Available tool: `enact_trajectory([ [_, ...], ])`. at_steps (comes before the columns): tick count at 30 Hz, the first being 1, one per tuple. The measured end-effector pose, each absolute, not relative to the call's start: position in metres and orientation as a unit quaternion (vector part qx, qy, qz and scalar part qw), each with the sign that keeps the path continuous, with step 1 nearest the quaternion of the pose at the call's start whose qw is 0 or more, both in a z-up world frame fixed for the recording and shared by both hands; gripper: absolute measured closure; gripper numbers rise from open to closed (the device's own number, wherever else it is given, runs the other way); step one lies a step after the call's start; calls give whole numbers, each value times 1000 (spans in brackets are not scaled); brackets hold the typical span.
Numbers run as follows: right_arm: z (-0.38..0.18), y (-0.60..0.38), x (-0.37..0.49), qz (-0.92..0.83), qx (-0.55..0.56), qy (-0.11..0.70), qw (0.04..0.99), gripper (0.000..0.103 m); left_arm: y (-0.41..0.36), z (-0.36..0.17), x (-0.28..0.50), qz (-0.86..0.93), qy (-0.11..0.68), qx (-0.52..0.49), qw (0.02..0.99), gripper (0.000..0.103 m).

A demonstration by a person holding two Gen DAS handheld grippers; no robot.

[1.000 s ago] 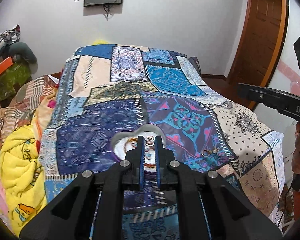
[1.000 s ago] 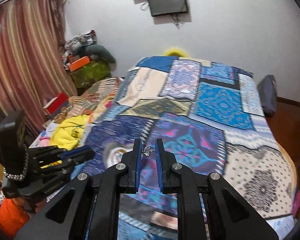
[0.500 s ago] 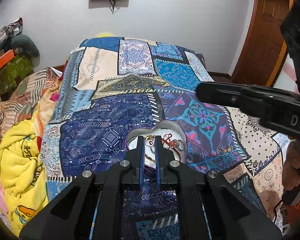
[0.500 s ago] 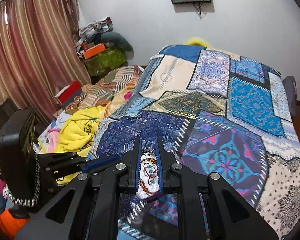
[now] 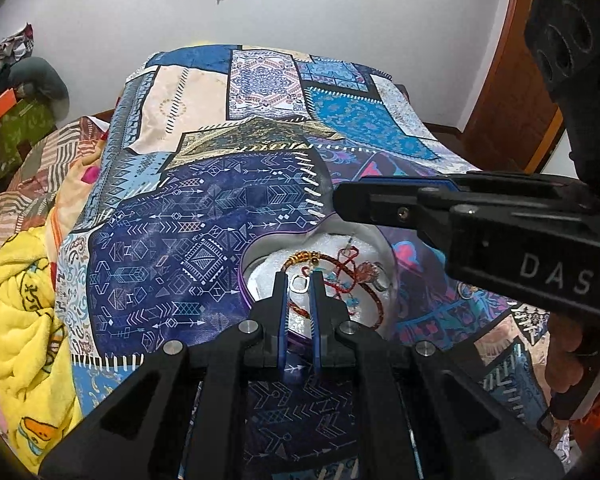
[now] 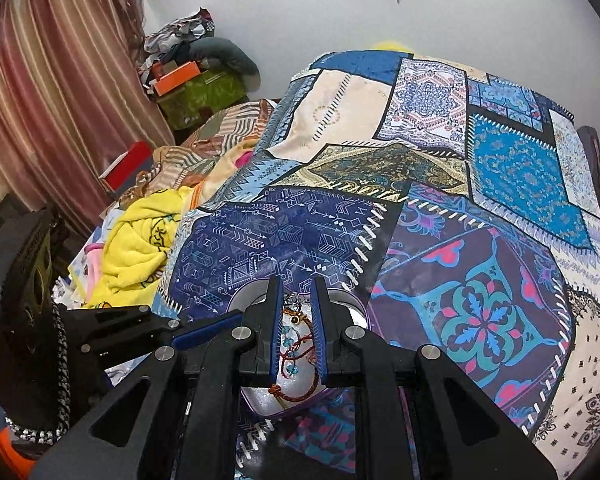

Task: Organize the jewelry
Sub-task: 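Lower the gold ring into the heart tin and open the left tool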

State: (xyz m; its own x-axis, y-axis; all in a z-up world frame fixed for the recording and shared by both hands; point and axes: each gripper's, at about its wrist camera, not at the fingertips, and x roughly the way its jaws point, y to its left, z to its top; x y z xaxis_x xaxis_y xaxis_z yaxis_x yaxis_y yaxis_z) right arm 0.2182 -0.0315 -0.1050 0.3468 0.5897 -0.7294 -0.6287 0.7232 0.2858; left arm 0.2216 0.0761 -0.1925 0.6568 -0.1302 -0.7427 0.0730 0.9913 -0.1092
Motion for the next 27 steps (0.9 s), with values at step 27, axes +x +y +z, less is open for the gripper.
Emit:
enact_trajectory([
  [27,-53,-133,190,284,-18,391,875,84,44,-130,197,-64,370,-23,927,82],
])
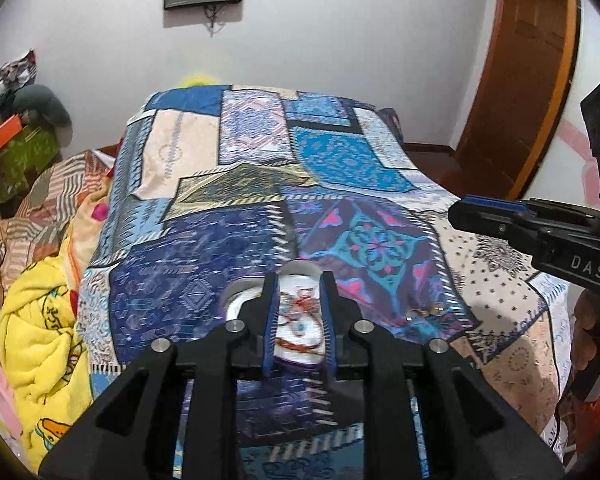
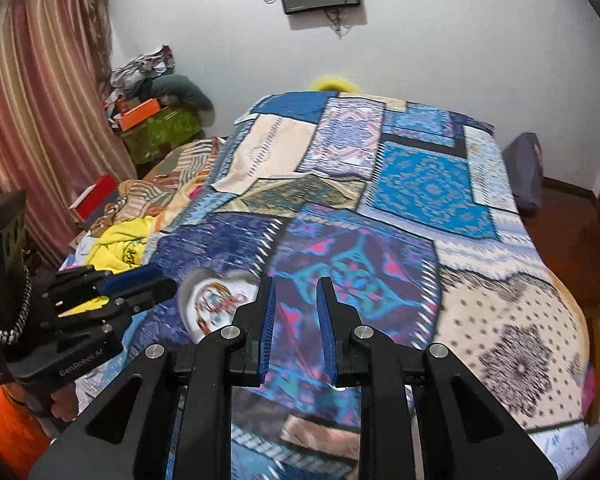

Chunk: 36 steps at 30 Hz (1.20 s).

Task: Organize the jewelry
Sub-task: 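Lower the gold ring into the heart tin and open the left tool, then move the left tool back to the gold rings and grasp one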

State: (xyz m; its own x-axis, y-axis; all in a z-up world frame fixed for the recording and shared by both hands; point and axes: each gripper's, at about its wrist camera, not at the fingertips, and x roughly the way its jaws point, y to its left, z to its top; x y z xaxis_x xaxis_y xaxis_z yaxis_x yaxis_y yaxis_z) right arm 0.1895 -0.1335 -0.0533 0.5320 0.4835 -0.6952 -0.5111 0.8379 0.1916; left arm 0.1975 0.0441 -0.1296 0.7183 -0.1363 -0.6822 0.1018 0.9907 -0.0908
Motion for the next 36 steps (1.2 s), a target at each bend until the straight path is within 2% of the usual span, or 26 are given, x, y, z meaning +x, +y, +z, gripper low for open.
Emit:
enact_trajectory([
  [11,-81,-186,183,239,-13,427,872,84,-16,-142,206,-115,394,4,912,81],
  [15,-93,-200,184,229,-11,440,869,84,-36,-155,212,-124,407,18,905,67],
  [36,-141,-219,186,232,3,498,836,84,-92,-234,256,-160,497,47,851,67],
])
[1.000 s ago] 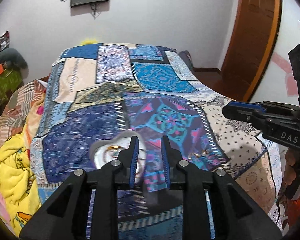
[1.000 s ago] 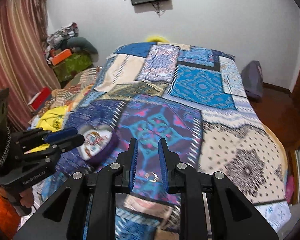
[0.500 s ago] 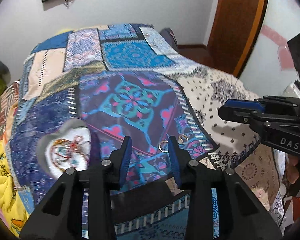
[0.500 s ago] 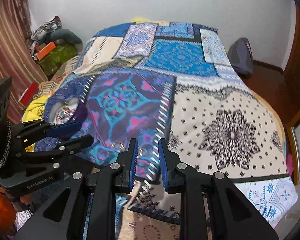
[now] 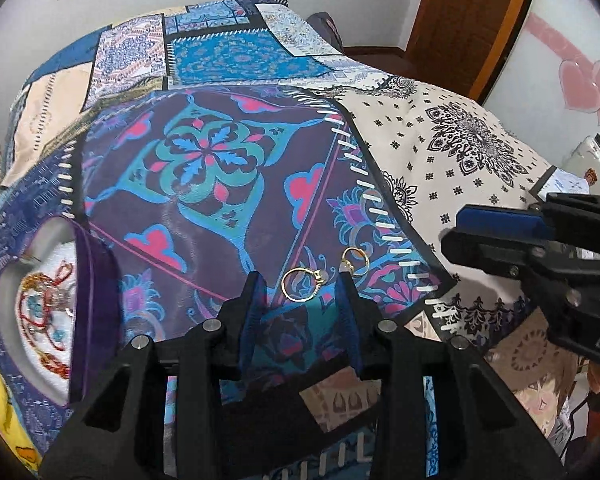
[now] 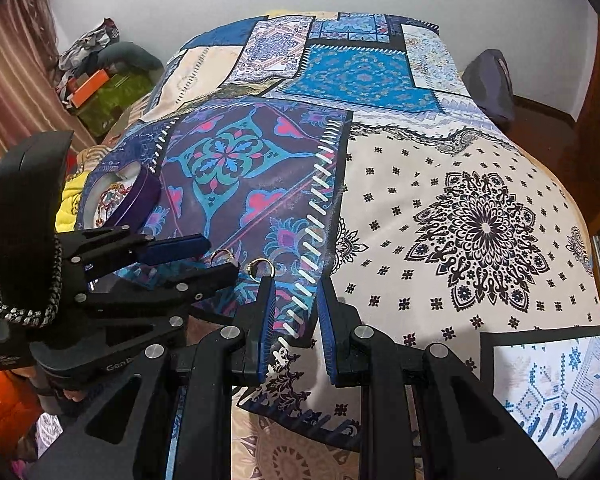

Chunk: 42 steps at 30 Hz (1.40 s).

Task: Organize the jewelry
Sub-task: 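Move the left tool back to the gold rings and grasp one, then lift the gold ring with the left tool and carry it toward the tin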

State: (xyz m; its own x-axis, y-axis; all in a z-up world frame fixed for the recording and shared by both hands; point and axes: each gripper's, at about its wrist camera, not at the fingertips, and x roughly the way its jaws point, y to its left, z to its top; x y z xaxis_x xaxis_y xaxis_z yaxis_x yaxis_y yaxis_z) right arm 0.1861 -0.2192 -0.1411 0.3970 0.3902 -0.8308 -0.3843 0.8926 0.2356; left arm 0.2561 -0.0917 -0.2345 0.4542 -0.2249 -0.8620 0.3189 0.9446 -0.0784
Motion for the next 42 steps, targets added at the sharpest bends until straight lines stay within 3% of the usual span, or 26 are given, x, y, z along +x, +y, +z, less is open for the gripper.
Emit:
enact_trajectory([
  [5,-146,-214,188,233,-1,503,832,80,-94,-237,259,-167,492,55,853,67],
  [9,-150,-208,190,237,7,506,829,75,-95,-239,258,-162,482,72,858,79],
  [27,-174,-174,199,234,-26,516,824,75,-60,-227,240,-138,468,45,872,80],
  [31,-174,-174,197,226,-32,510,829,84,-61,-224,238,-136,460,42,877,80],
  [42,-155,-177,190,228,-20,492,840,84,-57,-202,229,-132,438,37,889,80],
])
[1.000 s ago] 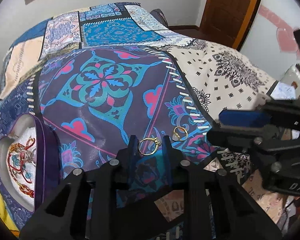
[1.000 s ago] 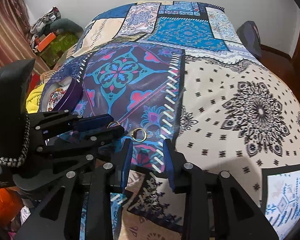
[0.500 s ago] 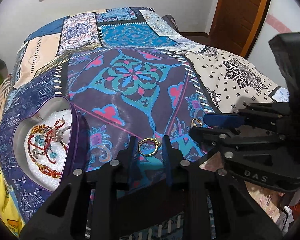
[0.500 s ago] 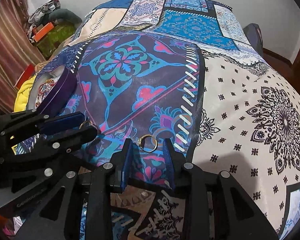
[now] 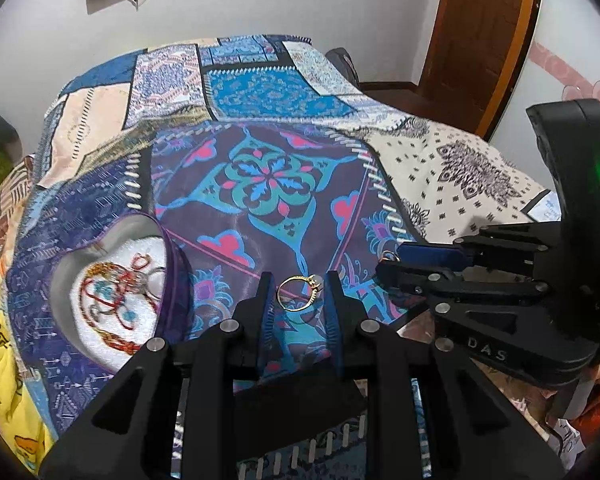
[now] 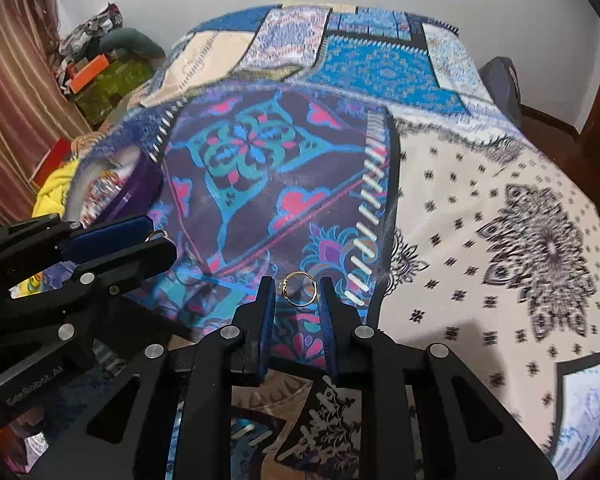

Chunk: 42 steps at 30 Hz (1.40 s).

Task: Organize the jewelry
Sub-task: 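Lift the gold ring with the left tool and carry it toward the tin, then drop the gold ring into the heart tin by opening the left tool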

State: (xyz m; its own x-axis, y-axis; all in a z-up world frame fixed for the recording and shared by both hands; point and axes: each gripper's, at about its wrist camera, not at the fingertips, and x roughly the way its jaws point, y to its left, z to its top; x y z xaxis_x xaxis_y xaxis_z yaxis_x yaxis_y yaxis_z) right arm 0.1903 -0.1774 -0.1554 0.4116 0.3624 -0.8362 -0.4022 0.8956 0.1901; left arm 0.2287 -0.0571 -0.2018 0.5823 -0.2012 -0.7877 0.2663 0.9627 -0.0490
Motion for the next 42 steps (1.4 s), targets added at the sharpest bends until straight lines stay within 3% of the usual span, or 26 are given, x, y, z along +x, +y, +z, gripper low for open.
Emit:
enact_trajectory([
  [22,-45,-143,155,269,-21,363,892,84,-2,-113,183,-79,349,13,934,80],
  [31,-33,-111,150,305,-20,342,889,84,39,-99,169,-43,329,-2,943,80],
  [42,-48,-75,164,342,-7,354,870,84,74,-118,175,-21,344,-21,938,80],
])
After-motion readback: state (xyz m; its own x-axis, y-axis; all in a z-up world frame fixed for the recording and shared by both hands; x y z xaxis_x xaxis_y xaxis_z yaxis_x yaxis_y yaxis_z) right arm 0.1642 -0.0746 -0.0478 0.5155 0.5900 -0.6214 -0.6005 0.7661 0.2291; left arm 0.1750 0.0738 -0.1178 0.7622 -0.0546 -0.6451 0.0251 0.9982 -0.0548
